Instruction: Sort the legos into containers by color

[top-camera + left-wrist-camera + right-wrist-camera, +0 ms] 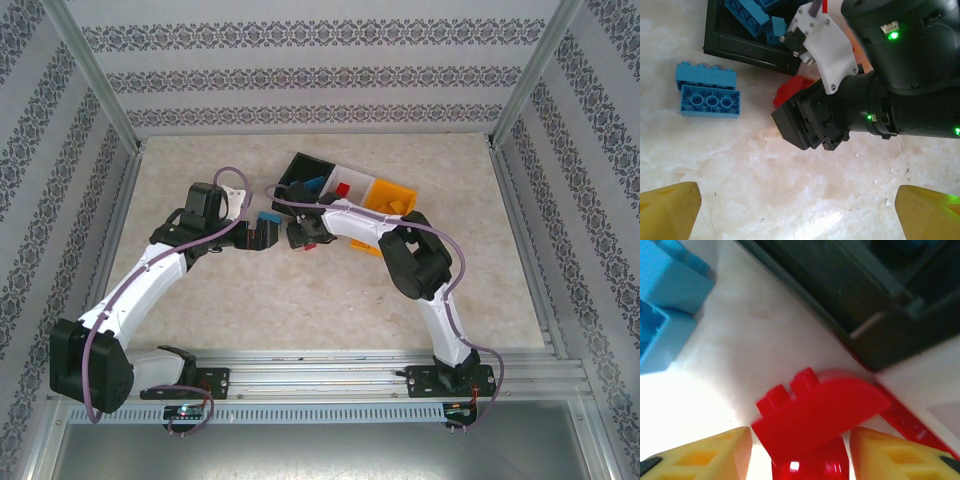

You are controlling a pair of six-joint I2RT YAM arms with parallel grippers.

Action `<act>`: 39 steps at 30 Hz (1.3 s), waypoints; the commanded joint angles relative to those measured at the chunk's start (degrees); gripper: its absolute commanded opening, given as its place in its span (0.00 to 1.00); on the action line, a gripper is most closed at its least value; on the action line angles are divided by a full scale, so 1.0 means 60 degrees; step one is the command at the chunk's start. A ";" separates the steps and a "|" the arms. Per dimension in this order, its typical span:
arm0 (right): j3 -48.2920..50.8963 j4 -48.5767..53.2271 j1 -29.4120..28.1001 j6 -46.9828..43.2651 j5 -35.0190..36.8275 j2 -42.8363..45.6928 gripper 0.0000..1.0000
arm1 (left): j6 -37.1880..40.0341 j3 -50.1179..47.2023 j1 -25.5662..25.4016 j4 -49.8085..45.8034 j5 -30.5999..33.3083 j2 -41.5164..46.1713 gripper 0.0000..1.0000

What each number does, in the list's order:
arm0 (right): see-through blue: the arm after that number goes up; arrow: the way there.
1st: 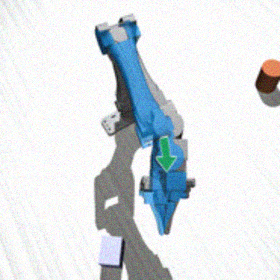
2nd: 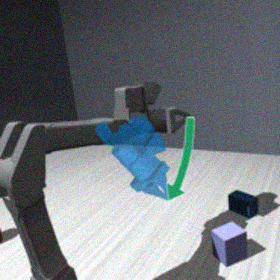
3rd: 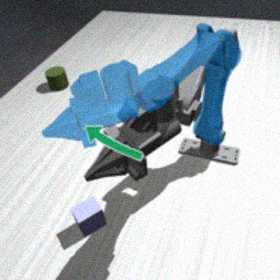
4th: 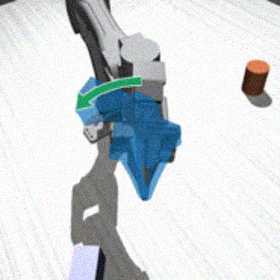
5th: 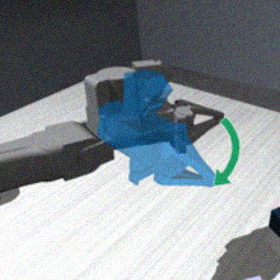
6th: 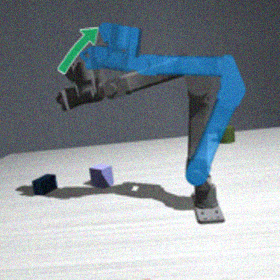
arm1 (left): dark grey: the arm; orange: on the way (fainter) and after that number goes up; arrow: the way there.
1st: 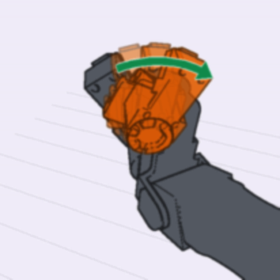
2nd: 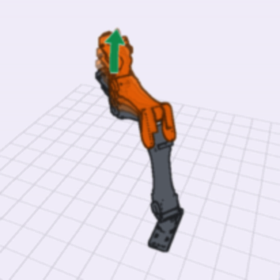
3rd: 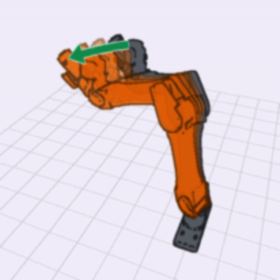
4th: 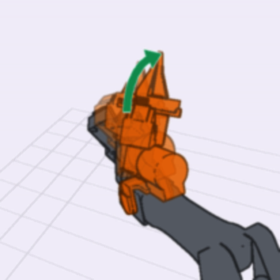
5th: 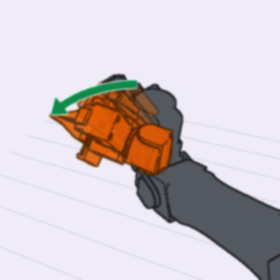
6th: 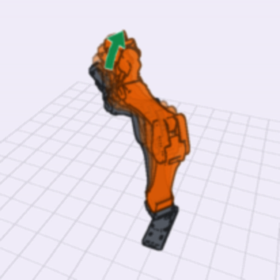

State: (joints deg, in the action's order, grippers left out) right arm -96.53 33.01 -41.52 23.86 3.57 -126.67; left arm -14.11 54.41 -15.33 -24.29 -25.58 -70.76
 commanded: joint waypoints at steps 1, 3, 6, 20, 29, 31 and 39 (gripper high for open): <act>-0.0147 0.0352 -0.0030 -0.0213 0.0469 -0.0203 0.39 | 0.0099 0.0257 -0.0039 -0.0258 0.0032 0.0109 1.00; 0.0122 0.0233 -0.0064 -0.0184 0.0483 0.0060 0.31 | 0.0097 0.0259 -0.0040 -0.0258 0.0016 0.0097 1.00; 0.0635 0.0168 -0.0166 -0.0151 0.0495 0.0653 0.29 | 0.0071 0.0271 -0.0037 -0.0243 -0.0055 0.0063 1.00; 0.1893 0.0017 0.0478 0.0021 0.0208 0.3490 0.26 | 0.0052 0.0249 -0.0014 -0.0258 -0.0043 0.0125 1.00; 0.0473 0.0236 0.1871 -0.0994 0.0546 0.2218 0.48 | 0.0067 0.0233 -0.0013 -0.0257 -0.0015 0.0082 1.00; 0.0191 0.0463 0.1855 -0.1167 0.0895 0.2083 0.58 | 0.0066 0.0246 -0.0016 -0.0250 -0.0057 0.0047 1.00; 0.1674 -0.0433 0.0680 0.0464 0.0221 0.2834 0.65 | 0.0072 0.0287 0.0005 -0.0316 0.0225 0.0129 1.00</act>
State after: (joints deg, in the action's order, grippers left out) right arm -89.34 32.27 -34.48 21.82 7.60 -112.05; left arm -14.11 54.41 -15.31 -24.53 -25.39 -70.76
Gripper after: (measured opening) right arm 0.645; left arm 0.999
